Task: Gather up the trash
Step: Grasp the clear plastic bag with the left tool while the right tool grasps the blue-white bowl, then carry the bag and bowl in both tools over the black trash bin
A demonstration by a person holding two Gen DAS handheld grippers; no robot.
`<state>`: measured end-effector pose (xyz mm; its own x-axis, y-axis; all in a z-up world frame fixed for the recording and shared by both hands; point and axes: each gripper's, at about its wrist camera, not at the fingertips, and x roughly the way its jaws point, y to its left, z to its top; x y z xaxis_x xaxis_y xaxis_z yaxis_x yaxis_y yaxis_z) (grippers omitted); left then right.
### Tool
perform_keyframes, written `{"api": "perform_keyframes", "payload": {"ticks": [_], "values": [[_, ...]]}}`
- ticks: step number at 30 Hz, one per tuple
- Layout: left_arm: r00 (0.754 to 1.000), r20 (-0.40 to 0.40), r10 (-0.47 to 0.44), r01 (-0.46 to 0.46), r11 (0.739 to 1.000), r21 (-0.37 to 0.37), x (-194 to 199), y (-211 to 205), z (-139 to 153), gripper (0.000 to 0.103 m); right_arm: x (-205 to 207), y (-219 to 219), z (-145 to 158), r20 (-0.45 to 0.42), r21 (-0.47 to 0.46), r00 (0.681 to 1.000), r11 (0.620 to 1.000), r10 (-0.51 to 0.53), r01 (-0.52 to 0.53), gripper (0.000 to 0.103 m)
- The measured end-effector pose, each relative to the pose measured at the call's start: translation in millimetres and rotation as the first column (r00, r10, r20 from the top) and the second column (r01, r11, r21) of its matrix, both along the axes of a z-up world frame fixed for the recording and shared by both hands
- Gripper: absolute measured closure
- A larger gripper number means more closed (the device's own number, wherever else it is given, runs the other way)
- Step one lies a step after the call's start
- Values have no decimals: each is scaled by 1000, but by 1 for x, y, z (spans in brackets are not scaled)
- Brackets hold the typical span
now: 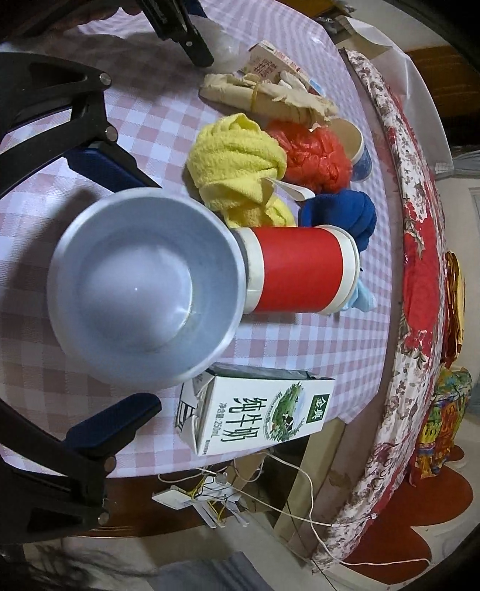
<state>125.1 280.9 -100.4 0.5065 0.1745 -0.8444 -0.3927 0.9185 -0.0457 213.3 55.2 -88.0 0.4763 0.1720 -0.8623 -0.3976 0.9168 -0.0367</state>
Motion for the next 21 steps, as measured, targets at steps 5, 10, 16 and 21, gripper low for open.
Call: {"api": "perform_keyframes", "payload": {"ticks": [5,10,16,21], "values": [[999,25,-25,25,1000,-5,-4,-5,6,63,0,-4,1,-11,36,1000,999,5,-5,26],[997,68,-44,44,999,4,-20,-15,18,65,-13,-10,9,12,69,1000,997,28,-29,27],[989,105,-100,101,995,0,-32,-47,38,65,-31,-40,28,55,101,998,995,8,-14,27],[973,131,-191,191,982,8,-31,-91,51,65,-40,-80,43,79,109,996,994,-36,28,26]]}}
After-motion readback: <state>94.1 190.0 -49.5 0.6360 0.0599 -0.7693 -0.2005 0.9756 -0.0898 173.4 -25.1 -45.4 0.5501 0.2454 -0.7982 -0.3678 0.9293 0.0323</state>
